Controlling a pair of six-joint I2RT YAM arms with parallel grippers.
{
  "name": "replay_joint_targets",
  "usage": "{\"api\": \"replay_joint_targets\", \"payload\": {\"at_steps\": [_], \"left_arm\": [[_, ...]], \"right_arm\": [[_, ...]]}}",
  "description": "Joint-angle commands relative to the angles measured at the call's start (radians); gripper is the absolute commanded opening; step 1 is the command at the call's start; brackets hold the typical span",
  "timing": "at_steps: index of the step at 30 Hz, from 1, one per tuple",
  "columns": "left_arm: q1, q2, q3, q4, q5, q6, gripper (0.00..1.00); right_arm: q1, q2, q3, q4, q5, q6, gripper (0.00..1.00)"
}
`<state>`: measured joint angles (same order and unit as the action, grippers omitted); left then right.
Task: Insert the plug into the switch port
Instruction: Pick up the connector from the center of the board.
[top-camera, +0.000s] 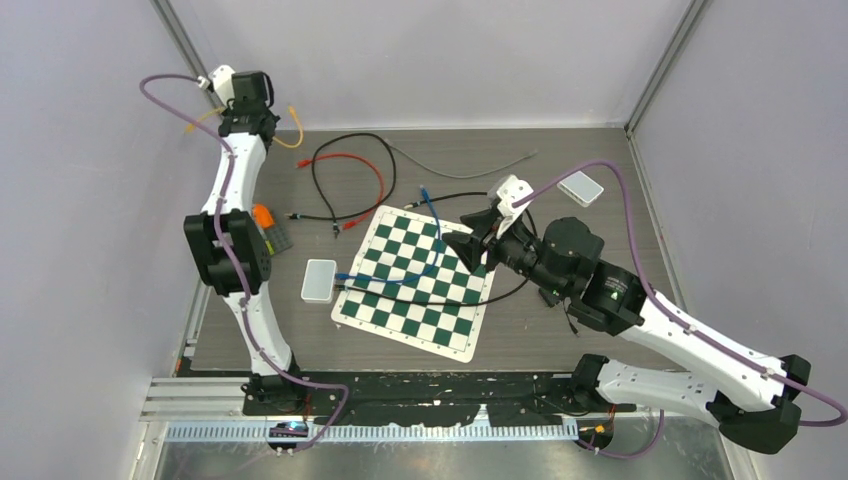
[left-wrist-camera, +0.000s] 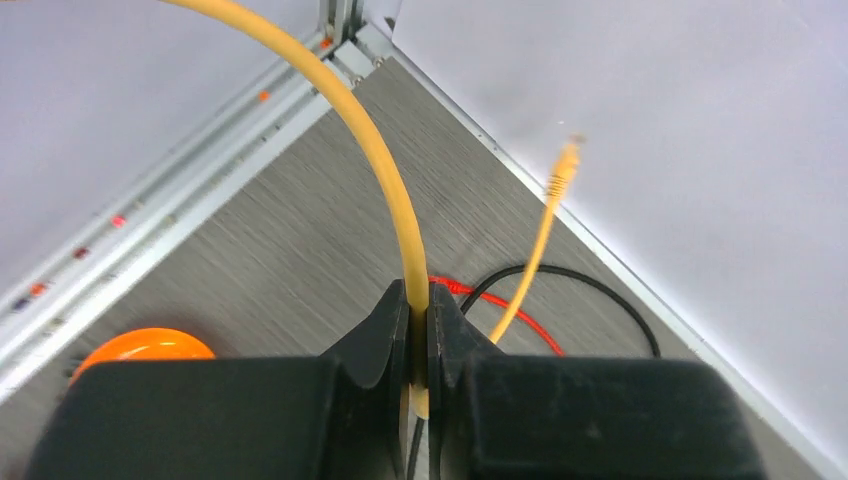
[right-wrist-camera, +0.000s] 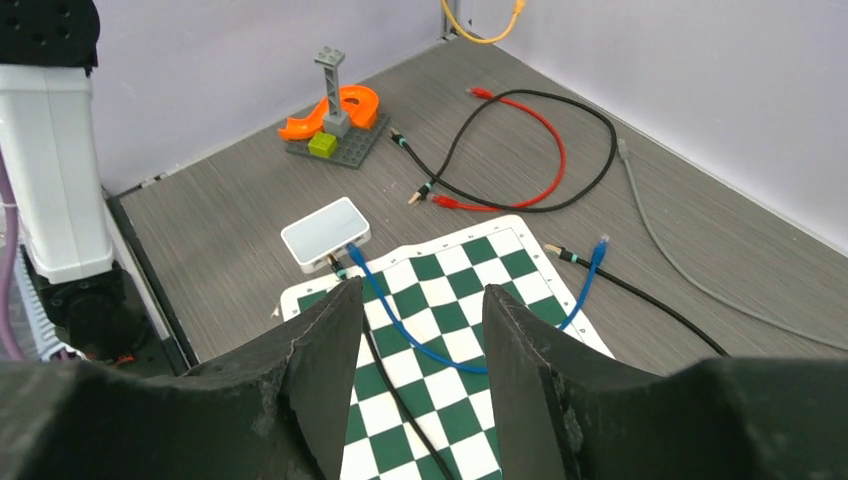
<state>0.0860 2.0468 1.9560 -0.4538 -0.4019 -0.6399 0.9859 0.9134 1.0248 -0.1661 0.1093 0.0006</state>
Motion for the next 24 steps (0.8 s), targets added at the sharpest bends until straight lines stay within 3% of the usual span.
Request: {"api": "replay_joint_targets", "payload": {"at_steps": [1, 5, 8, 11, 18, 24], "left_arm": [[-0.061, -0.121, 0.041, -0.026, -0.151, 0.232, 0.0], [-0.127, -0.238, 0.0, -0.049, -0.06, 0.261, 0.0], [-0.167, -0.35, -0.089, -0.047, 0.105, 0.242, 0.0], [-0.193, -0.484, -0.254, 0.01, 0.326, 0.183, 0.0], [-0.31, -0.804, -0.724, 0.248, 0.658, 0.047, 0.0], [-0.545, -0.908, -0.927, 0.278, 0.72, 0.11, 0.0]], "right_arm": [[-0.005, -0.036, -0.003, 0.033, -0.014, 0.057, 0.54], [-0.004, -0.045, -0.004, 0.009, 0.024, 0.084, 0.57], [-0.003, -0.06, -0.001, 0.004, 0.039, 0.11, 0.59], [-0.005, -0.078, 0.0, -0.008, 0.078, 0.128, 0.61], [-0.019, -0.145, -0.009, 0.012, 0.249, 0.187, 0.65], [-0.027, -0.139, -0.019, 0.056, 0.293, 0.242, 0.69]]}}
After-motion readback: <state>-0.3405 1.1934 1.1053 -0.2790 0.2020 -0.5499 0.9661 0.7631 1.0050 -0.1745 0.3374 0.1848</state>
